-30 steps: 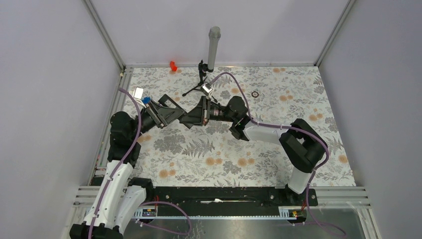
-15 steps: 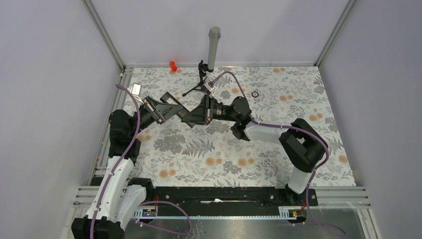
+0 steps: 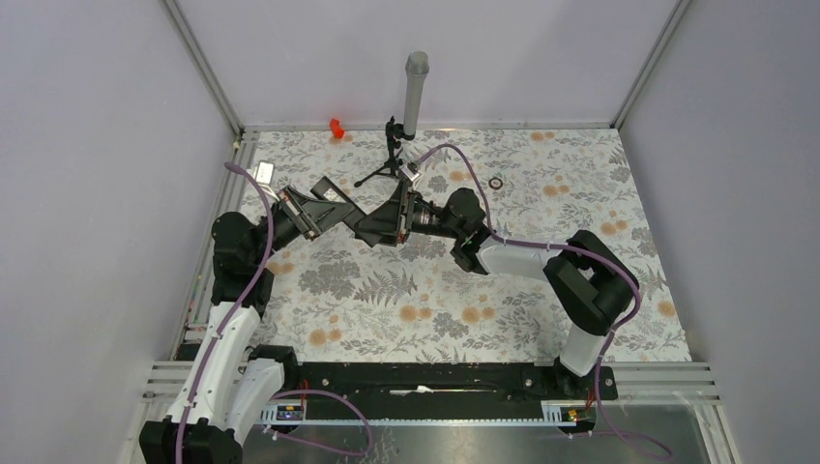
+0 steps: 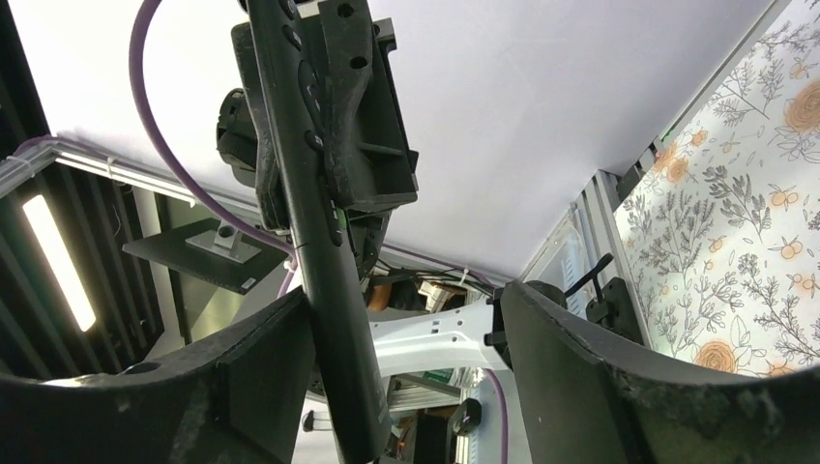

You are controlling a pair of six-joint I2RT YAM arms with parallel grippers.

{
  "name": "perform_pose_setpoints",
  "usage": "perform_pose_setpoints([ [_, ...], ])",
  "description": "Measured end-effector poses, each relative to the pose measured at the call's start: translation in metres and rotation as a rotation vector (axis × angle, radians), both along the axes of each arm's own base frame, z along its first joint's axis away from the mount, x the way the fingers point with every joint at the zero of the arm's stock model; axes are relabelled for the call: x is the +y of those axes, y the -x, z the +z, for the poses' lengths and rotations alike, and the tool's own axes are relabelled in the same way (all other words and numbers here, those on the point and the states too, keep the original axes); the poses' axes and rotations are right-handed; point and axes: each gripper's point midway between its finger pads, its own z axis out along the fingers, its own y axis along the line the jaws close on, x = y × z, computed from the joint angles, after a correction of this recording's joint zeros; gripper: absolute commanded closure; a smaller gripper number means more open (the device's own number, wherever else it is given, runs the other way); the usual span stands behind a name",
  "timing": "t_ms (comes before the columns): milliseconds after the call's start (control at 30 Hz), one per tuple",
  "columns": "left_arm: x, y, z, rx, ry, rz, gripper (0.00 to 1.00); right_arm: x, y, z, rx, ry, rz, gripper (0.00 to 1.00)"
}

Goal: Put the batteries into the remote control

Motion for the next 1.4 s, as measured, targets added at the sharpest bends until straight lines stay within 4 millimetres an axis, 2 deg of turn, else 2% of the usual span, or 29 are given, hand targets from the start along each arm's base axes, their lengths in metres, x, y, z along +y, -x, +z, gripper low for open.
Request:
perform_pose_setpoints([
  [133,0.001,-0.001,0.001,-0.004,0.001,0.007,1.00,0.002,-0.004,0.005,0.003,-0.005,-0.012,0.37],
  [367,0.003,-0.005,-0.001,0.051,0.031,0.029,1.00,0.002,-0.006,0.012,0.004,-0.023,-0.026,0.62],
  [600,0.002,-0.007,-0.006,0.177,0.047,0.032,1.00,-0.003,-0.002,0.011,-0.033,-0.055,-0.034,0.69],
  [833,-0.002,-0.012,0.000,0.250,0.026,-0.010,1.00,-0.010,0.001,0.017,-0.130,-0.109,-0.024,0.72],
  [900,-0.003,-0.012,-0.001,0.254,0.018,-0.014,1.00,-0.010,0.001,0.015,-0.147,-0.107,-0.019,0.69],
  [1067,-0.002,-0.012,-0.006,0.262,0.005,-0.007,1.00,-0.008,-0.001,0.007,-0.161,-0.073,-0.022,0.52],
  [1233,0.003,-0.018,-0.013,0.234,0.002,0.026,1.00,-0.003,-0.013,-0.007,-0.095,-0.001,-0.048,0.28],
  [1400,0.009,-0.025,-0.028,0.206,-0.018,0.085,1.00,-0.001,-0.022,-0.031,0.007,0.096,-0.074,0.19],
])
